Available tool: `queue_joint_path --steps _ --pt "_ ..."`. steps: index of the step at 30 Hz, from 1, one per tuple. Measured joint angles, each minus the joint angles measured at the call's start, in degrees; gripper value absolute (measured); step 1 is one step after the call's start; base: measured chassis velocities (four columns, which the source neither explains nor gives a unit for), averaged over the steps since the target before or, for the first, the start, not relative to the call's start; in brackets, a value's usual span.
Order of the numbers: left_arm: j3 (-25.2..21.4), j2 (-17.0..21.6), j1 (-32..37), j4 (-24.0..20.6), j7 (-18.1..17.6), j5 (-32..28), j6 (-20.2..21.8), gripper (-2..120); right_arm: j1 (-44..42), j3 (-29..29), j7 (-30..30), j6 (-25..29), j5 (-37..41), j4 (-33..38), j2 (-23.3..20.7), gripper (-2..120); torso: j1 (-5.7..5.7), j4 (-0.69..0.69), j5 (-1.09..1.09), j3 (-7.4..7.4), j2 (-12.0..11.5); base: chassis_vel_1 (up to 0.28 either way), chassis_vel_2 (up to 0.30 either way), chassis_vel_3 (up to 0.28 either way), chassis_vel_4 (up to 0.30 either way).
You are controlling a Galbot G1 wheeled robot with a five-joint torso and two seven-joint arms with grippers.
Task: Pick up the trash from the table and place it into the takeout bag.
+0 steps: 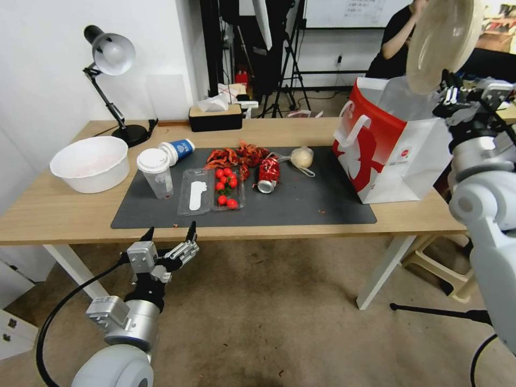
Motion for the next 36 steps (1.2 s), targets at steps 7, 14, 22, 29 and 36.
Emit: queue_joint_path --steps 7,14,22,29,36 --pt "0.02 -0.18 0.07 0.0 0.07 -0.01 -0.04 100 2.51 -0.41 1.06 -1.29 0.29 -2.39 -1.36 33 0.0 0.02 -0.05 0.0 0.0 0.0 0.0 0.0 0.0" --pt "0.13 -0.76 0.05 0.14 0.09 -0.05 -0.12 100 5.51 -1.35 2.48 -4.72 2.16 -7.06 -1.67 62 0.0 0.01 -0.02 0.0 0.0 0.0 0.0 0.0 0.0" --pt "0.02 -0.94 0.28 0.12 -0.07 -0.12 -0.31 100 4.7 -1.85 1.96 -5.43 2.22 -6.38 -0.87 93 0.0 0.02 -0.03 -0.01 0.01 0.0 0.0 0.0 0.0" --pt "-0.05 -0.75 0.33 0.11 0.04 -0.27 -0.77 100 -0.2 -1.09 -0.94 -4.56 3.73 -1.62 -0.62 100 -0.01 0.01 -0.04 -0.01 0.01 0.0 0.0 0.0 0.0" --pt "-0.22 -0.74 0.34 0.14 0.2 -0.36 -0.85 100 -8.85 0.04 -5.86 -3.29 3.74 7.64 0.31 100 -0.01 0.02 -0.05 -0.01 0.02 0.0 0.0 0.0 0.0"
